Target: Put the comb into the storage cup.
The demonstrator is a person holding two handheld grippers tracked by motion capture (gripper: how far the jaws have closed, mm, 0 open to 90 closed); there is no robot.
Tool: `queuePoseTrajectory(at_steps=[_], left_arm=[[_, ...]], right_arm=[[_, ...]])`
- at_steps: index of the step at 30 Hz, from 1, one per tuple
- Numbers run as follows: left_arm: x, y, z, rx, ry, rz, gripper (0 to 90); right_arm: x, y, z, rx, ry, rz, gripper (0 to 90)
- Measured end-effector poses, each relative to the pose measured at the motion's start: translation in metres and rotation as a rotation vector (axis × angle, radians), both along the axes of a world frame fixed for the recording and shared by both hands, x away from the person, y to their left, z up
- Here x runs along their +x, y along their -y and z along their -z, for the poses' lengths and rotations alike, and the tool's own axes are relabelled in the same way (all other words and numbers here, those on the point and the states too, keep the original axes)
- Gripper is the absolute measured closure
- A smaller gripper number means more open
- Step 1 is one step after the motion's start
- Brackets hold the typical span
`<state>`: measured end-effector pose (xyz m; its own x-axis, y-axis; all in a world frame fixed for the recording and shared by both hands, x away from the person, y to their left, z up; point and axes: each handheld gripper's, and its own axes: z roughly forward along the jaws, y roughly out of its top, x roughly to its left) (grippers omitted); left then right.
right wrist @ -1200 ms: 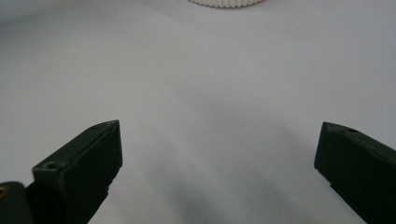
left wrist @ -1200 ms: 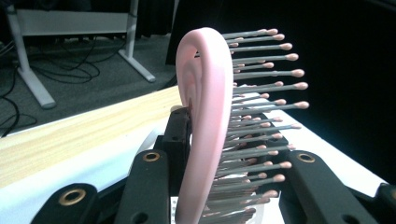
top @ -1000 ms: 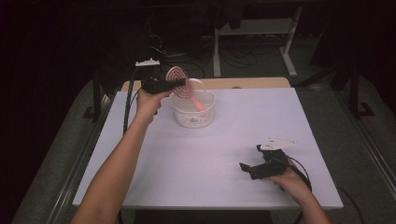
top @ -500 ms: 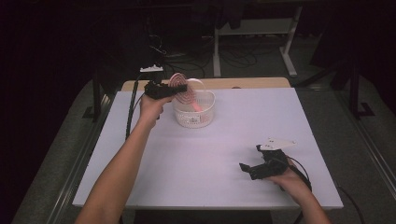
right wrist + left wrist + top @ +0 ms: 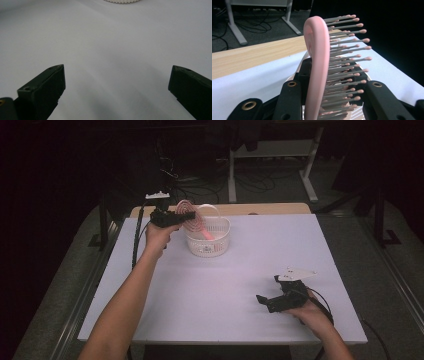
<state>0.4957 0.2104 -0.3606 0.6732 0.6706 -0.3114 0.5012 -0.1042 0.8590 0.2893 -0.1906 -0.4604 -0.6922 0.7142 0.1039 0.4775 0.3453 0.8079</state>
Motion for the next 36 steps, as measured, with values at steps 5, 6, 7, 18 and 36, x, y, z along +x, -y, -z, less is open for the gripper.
queuePoseTrajectory(at_steps=[5,6,7,18,36], left_arm=[[0.002,-0.010,0.006,-0.010,-0.019,-0.020,61.9],[0.003,-0.012,0.007,-0.016,-0.024,-0.024,61.7],[0.003,-0.013,0.008,-0.021,-0.026,-0.025,61.3],[0.005,-0.016,0.011,0.076,0.007,-0.079,28.2],[-0.011,-0.034,-0.004,0.084,0.064,-0.035,3.7]], right_arm=[[0.000,0.000,0.000,-0.003,-0.001,-0.002,0.4],[0.000,-0.001,0.000,-0.004,-0.001,-0.001,0.4],[0.000,-0.001,0.000,-0.006,0.000,-0.001,0.4],[0.000,-0.001,0.001,-0.007,0.000,-0.002,0.4],[0.002,-0.003,0.002,-0.008,0.000,-0.004,0.4]])
